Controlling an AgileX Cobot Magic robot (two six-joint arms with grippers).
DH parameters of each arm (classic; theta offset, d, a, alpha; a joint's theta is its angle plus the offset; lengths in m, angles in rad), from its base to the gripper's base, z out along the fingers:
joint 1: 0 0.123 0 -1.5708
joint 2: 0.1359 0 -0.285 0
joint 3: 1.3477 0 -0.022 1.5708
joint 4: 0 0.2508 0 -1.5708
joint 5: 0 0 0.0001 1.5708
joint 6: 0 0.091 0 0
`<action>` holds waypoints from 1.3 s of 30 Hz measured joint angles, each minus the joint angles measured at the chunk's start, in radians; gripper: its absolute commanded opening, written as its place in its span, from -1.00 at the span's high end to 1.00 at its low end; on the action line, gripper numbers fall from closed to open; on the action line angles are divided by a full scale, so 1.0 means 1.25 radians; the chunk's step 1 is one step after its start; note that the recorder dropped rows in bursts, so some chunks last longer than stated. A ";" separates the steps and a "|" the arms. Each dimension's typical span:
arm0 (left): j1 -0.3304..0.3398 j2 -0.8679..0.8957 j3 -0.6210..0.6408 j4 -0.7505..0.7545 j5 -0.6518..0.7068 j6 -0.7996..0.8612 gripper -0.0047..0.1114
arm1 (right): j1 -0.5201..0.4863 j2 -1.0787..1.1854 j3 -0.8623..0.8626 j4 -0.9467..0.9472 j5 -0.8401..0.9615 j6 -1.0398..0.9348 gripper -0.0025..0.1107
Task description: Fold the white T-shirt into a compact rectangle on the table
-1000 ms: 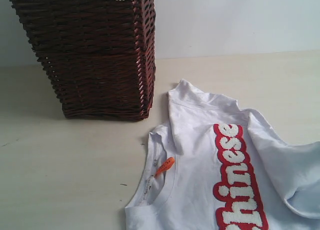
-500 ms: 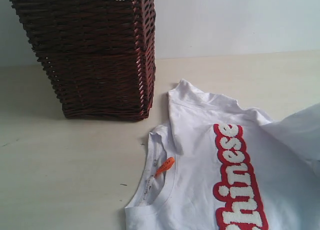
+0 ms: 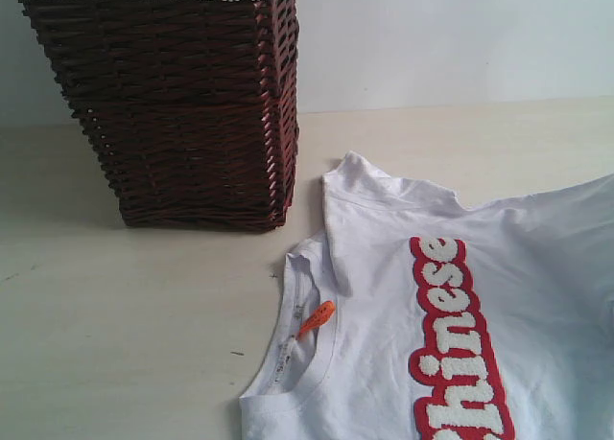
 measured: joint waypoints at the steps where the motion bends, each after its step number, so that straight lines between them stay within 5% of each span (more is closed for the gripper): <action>1: 0.000 0.000 0.000 0.000 0.000 0.000 0.92 | 0.000 0.004 0.000 0.012 -0.010 0.002 0.94; 12: 0.000 0.000 0.000 0.000 0.000 0.000 0.92 | 0.000 0.090 -0.034 0.258 -0.191 0.005 0.04; 27: 0.000 0.000 0.000 0.000 0.000 0.000 0.92 | -0.034 0.047 -0.109 0.412 -0.242 0.010 0.03; 32: 0.000 0.000 0.000 0.000 0.000 0.000 0.92 | -0.154 0.035 -0.117 0.383 0.027 0.004 0.13; 36: 0.000 0.000 0.000 0.000 0.000 0.000 0.92 | -0.272 0.081 -0.117 0.336 0.412 -0.203 0.12; 39: 0.000 0.000 0.000 0.000 0.000 0.000 0.92 | -0.335 0.144 -0.117 0.346 0.495 -0.320 0.05</action>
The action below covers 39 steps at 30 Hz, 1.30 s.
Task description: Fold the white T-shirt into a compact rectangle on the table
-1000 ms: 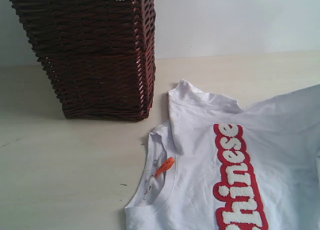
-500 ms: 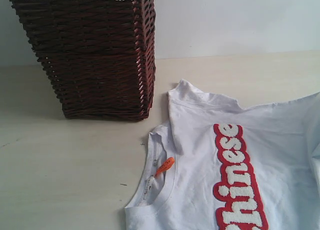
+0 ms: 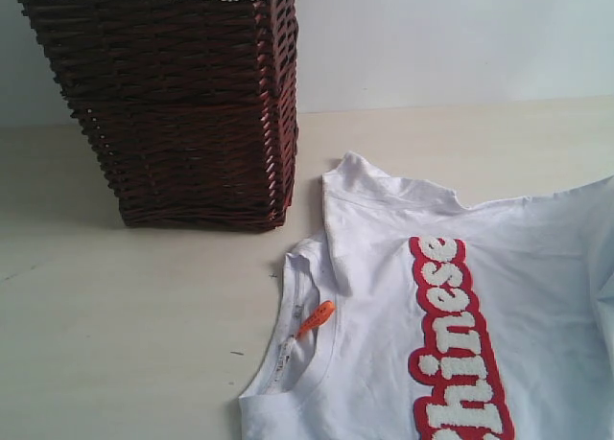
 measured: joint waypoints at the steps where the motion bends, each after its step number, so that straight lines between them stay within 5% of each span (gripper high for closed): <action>1: 0.000 0.000 0.000 0.000 0.000 0.000 0.92 | -0.013 0.017 0.000 0.018 -0.009 -0.013 0.00; 8: 0.000 0.000 0.000 0.000 0.000 0.000 0.92 | -0.075 0.128 0.000 0.270 -0.118 -0.030 -0.10; 13: 0.000 0.000 0.000 0.000 0.000 0.000 0.92 | -0.112 0.131 -0.001 0.380 -0.015 -0.032 0.00; 20: 0.000 0.000 0.000 0.000 0.000 0.000 0.92 | -0.118 0.246 -0.097 0.149 0.149 -0.032 0.10; 39: 0.000 0.000 0.000 0.000 0.000 0.000 0.92 | -0.056 0.323 -0.186 0.228 0.089 -0.032 -0.04</action>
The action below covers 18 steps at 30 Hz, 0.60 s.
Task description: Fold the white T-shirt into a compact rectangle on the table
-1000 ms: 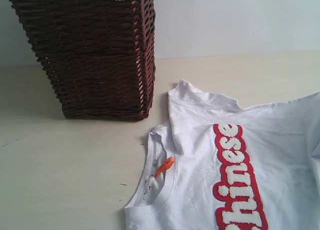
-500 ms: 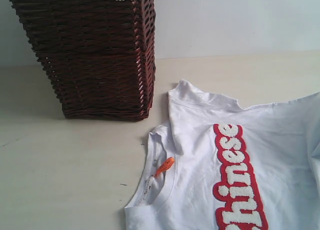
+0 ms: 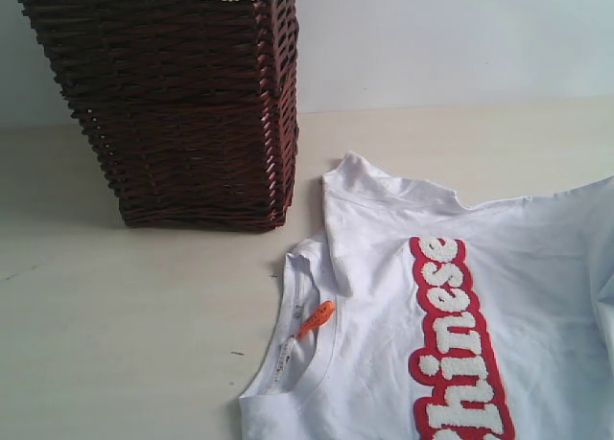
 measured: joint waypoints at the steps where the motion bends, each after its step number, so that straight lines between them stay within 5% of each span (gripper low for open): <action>1: 0.000 0.000 0.000 0.000 0.000 0.000 0.92 | 0.008 0.005 -0.002 0.000 -0.001 0.000 -0.04; 9: 0.000 0.000 0.000 0.000 0.000 0.000 0.92 | 0.044 0.047 -0.081 0.030 -0.023 0.000 0.05; 16: 0.000 0.000 0.000 0.000 0.000 0.000 0.92 | 0.045 0.059 -0.100 0.021 0.029 0.000 0.87; 18: 0.000 0.000 0.000 0.000 0.000 0.000 0.92 | 0.045 0.059 -0.100 0.014 0.048 0.000 0.96</action>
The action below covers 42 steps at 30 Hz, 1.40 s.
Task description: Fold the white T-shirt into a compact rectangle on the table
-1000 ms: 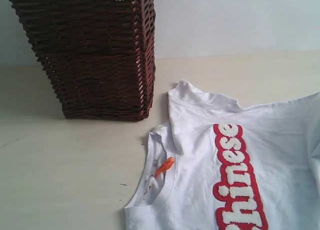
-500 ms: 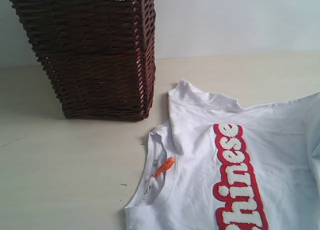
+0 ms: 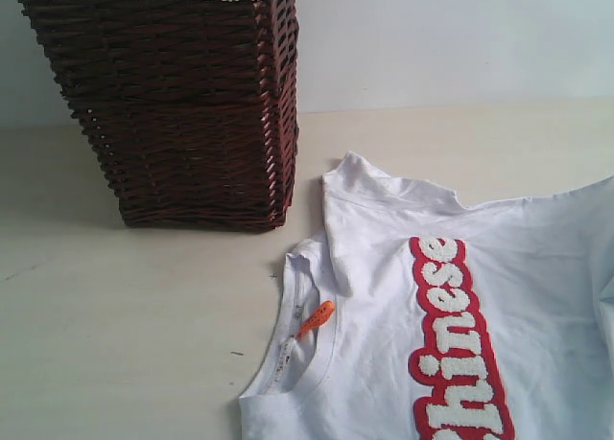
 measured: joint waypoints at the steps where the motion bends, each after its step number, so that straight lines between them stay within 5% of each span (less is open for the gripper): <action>1: 0.000 0.000 0.000 0.000 0.000 0.000 0.92 | 0.000 0.000 0.000 -0.001 0.004 0.000 0.96; 15: 0.000 0.000 0.000 0.000 0.000 0.000 0.92 | 0.000 -0.078 0.000 0.075 -0.114 0.000 0.96; 25: 0.000 0.000 0.000 0.000 0.000 0.000 0.92 | 0.000 -0.110 0.000 0.140 -0.332 0.000 0.92; 30: 0.000 0.000 0.000 0.000 0.000 0.000 0.92 | 0.000 -0.110 0.000 0.264 -0.364 0.000 0.03; 34: 0.000 0.000 0.000 0.000 0.000 0.000 0.92 | 0.000 -0.110 0.000 0.272 -0.373 0.000 -0.26; 38: 0.000 0.000 0.000 0.000 0.000 0.000 0.92 | -0.006 -0.181 0.000 0.153 -0.388 0.100 -0.13; 41: 0.000 0.000 0.000 0.000 0.000 0.000 0.92 | -0.025 -0.285 0.000 -0.177 -0.302 0.308 0.50; 42: 0.000 0.000 0.000 0.000 0.000 0.000 0.92 | -0.032 -0.323 -0.002 -0.396 -0.169 0.352 0.60</action>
